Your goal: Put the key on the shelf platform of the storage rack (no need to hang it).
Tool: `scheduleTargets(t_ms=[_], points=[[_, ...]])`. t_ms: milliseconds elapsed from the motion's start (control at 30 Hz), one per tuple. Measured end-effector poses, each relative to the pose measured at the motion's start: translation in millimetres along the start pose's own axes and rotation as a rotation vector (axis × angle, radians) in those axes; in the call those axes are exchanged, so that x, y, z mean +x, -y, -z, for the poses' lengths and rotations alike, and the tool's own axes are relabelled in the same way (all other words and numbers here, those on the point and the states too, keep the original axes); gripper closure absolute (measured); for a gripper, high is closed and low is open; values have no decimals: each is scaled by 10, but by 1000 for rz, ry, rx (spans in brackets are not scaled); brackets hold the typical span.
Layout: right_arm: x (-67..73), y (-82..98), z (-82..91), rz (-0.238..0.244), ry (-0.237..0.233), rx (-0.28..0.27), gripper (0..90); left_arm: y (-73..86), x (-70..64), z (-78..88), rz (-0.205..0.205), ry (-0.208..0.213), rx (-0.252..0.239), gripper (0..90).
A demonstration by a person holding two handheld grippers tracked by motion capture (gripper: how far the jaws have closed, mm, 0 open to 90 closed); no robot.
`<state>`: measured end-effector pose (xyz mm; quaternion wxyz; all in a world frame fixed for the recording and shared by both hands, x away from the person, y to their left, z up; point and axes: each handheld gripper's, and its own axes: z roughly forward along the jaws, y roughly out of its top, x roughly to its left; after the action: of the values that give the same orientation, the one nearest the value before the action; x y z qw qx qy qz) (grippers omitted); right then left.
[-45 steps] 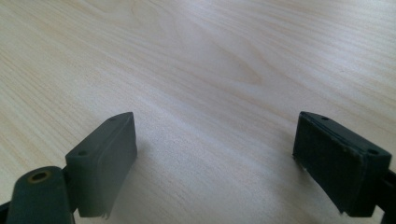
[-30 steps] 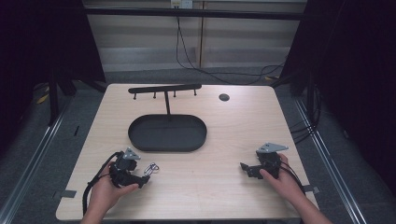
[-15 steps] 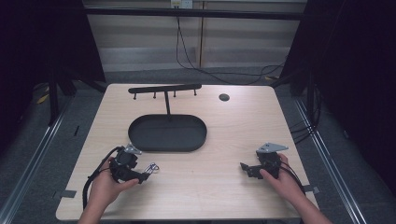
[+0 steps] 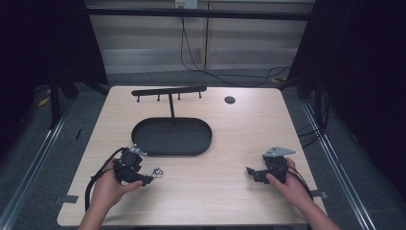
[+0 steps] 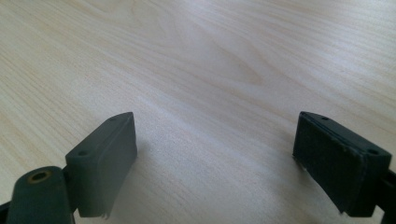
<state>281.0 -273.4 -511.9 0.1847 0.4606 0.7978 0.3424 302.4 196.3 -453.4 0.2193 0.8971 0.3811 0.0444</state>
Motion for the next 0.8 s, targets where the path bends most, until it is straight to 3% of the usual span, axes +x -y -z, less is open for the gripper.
scheduleTargets(t_ms=[233,800], points=[[1,0,0,-1,0,0,129,-37,10,-76,1,7,52,382],[0,0,0,0,0,0,129,-170,21,-241,-6,12,120,433]])
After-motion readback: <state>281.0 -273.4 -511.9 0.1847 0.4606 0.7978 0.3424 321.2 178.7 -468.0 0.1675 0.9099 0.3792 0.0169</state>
